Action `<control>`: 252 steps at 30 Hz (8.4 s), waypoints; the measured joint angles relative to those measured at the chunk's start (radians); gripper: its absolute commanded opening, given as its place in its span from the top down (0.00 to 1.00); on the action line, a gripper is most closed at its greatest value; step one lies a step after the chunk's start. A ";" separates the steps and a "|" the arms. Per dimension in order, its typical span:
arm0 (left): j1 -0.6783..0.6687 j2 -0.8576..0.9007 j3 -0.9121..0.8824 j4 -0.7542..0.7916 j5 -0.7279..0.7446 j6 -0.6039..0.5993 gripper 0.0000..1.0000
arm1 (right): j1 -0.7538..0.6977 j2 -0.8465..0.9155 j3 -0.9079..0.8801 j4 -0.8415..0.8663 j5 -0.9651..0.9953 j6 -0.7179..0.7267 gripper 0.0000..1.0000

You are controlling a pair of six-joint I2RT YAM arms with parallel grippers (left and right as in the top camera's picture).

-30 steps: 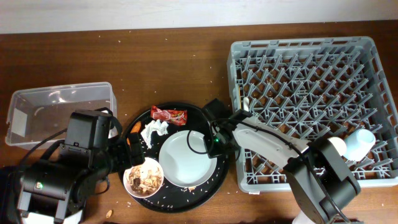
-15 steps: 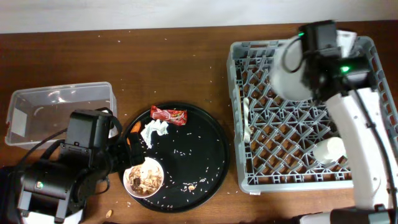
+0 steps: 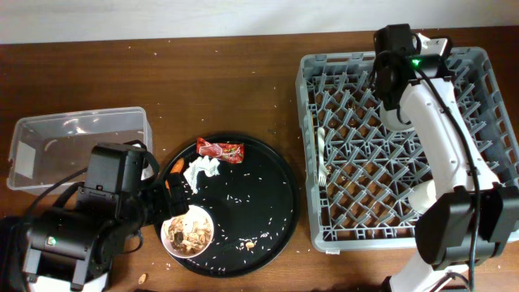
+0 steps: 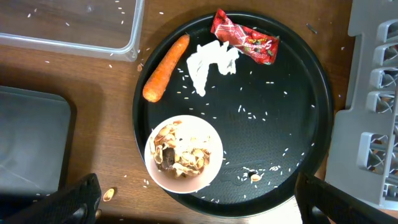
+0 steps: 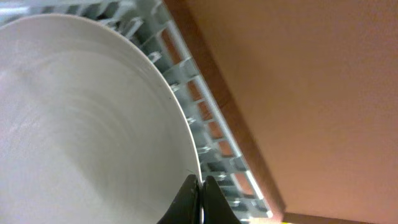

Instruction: Sort waste into correct bins and load items into the dishwasher rack

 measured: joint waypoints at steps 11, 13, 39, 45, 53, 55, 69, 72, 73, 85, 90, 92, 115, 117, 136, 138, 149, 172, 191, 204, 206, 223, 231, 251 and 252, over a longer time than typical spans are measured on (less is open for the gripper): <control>0.000 0.000 0.000 0.000 0.000 0.000 0.01 | 0.155 0.000 -0.001 0.040 0.064 -0.085 0.90; 0.000 0.000 0.000 0.000 0.000 0.000 0.01 | 0.155 0.000 -0.001 0.036 0.019 -0.109 0.70; -0.040 0.155 0.002 0.137 0.073 0.047 0.26 | 0.622 -0.729 -0.110 -0.063 -0.949 0.156 0.01; -0.079 0.837 0.003 0.351 -0.023 0.100 0.46 | 0.622 -0.725 -0.110 -0.150 -0.929 0.169 0.01; -0.083 0.982 0.137 0.217 -0.082 0.160 1.00 | 0.622 -0.672 -0.110 -0.196 -0.924 0.171 0.01; -0.066 0.907 0.267 0.131 -0.116 0.160 0.99 | 0.622 -0.672 -0.110 -0.196 -0.925 0.171 0.01; -0.020 0.790 0.167 0.478 -0.001 0.218 0.30 | 0.621 -0.671 -0.110 -0.204 -0.924 0.171 0.01; -0.140 0.863 -0.063 0.697 0.002 0.219 0.28 | 0.622 -0.671 -0.110 -0.204 -0.925 0.171 0.01; -0.148 0.872 -0.092 0.741 0.012 0.220 0.23 | 0.622 -0.671 -0.110 -0.204 -0.925 0.171 0.01; -0.279 0.954 -0.101 0.848 -0.156 0.321 1.00 | 0.622 -0.670 -0.110 -0.204 -0.925 0.171 0.01; -0.277 0.811 -0.035 0.601 -0.161 0.320 1.00 | 0.622 -0.670 -0.110 -0.204 -0.925 0.171 0.01; -0.269 0.626 -0.002 0.553 -0.161 0.319 1.00 | 0.622 -0.670 -0.110 -0.204 -0.925 0.171 0.01; 0.031 0.344 -0.270 0.380 0.105 0.227 0.57 | 0.622 -0.669 -0.110 -0.212 -0.953 0.171 0.01; 0.008 0.351 -0.424 0.481 0.085 0.139 0.59 | 0.622 -0.669 -0.110 -0.222 -0.962 0.171 0.01; 0.063 0.349 -0.657 0.746 -0.218 0.100 0.54 | 0.622 -0.669 -0.110 -0.230 -0.967 0.171 0.01; 0.063 0.351 -0.659 0.756 -0.217 0.099 0.54 | 0.622 -0.669 -0.110 -0.230 -0.967 0.171 0.01; 0.069 0.497 -0.354 0.564 -0.115 0.163 1.00 | 0.622 -0.669 -0.110 -0.230 -0.967 0.171 0.02; 0.636 0.111 -0.195 0.201 0.367 0.321 0.38 | 0.598 -0.670 -0.110 -0.207 -0.902 0.222 0.01; -0.489 0.629 -0.452 0.452 0.029 -0.198 1.00 | 0.100 -0.603 -0.110 -0.233 -1.006 0.231 0.01; 0.182 -0.245 -0.335 0.154 -0.006 -0.110 1.00 | 0.100 -0.548 -0.110 -0.234 -1.006 0.230 0.01; 0.372 -0.249 -0.335 0.131 0.061 -0.013 1.00 | 0.101 -0.548 -0.110 -0.234 -1.005 0.231 0.01; 1.718 0.439 -0.603 0.490 1.435 0.900 1.00 | 0.099 -0.546 -0.110 -0.234 -1.005 0.231 0.01; 1.791 0.529 -0.646 0.468 1.606 0.986 1.00 | 0.099 -0.544 -0.110 -0.234 -1.006 0.231 0.01; -0.133 0.698 -0.041 1.624 1.147 0.034 1.00 | 0.098 -0.538 -0.111 -0.239 -1.006 0.230 0.01; -0.214 0.776 -0.031 1.781 1.113 -0.077 1.00 | 0.099 -0.538 -0.111 -0.237 -1.006 0.230 0.01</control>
